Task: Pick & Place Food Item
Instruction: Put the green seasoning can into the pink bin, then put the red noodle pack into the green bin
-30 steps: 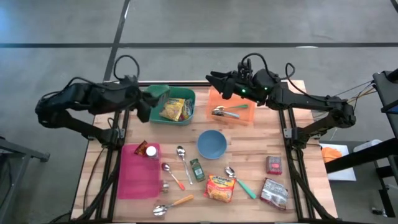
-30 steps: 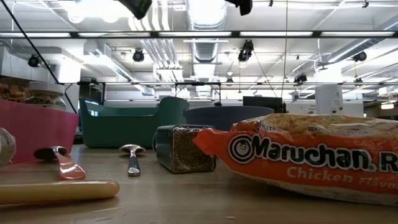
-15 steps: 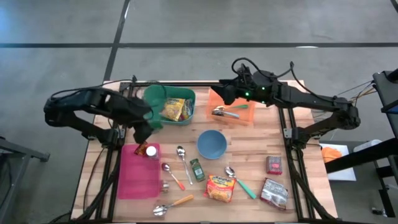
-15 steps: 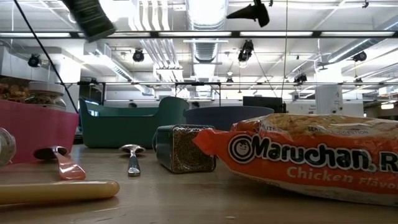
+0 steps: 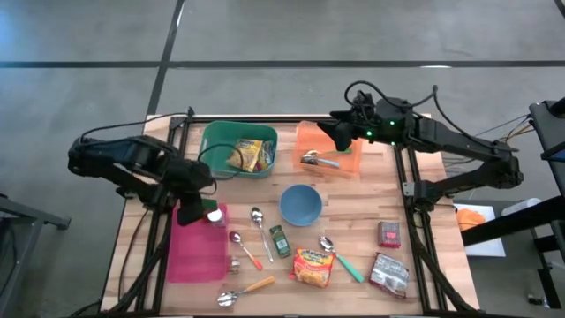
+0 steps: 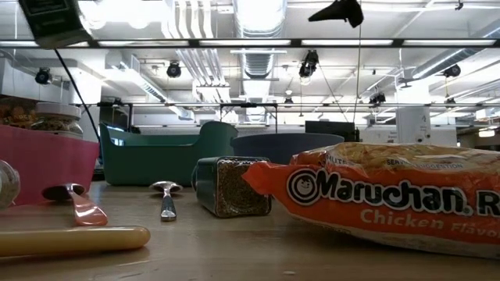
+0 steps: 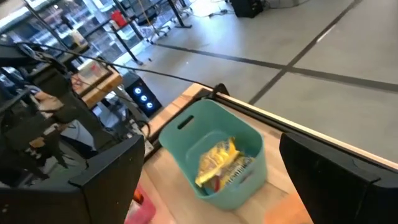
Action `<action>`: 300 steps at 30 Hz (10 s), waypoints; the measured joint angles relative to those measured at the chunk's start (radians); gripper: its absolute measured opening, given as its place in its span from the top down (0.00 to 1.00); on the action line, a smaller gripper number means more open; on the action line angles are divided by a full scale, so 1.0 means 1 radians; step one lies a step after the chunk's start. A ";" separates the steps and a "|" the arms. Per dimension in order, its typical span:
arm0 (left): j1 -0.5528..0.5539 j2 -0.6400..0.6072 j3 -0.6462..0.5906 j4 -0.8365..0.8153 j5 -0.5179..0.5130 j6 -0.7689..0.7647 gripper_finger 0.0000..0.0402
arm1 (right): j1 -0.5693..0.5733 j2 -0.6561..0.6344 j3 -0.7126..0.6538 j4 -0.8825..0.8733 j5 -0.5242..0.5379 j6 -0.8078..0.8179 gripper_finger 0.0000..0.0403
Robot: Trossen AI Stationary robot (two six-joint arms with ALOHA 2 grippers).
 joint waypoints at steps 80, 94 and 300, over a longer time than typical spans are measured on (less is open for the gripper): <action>-0.004 0.005 -0.717 0.464 0.140 0.128 0.54 | 0.010 -0.047 -0.002 -0.111 0.013 0.038 0.09; -0.003 0.004 -0.649 0.384 0.131 0.122 0.53 | 0.010 -0.047 -0.002 -0.111 0.011 0.038 0.09; 0.165 0.005 -0.324 0.826 -0.229 0.263 0.53 | 0.799 -0.017 -0.435 -0.455 -0.044 0.392 0.98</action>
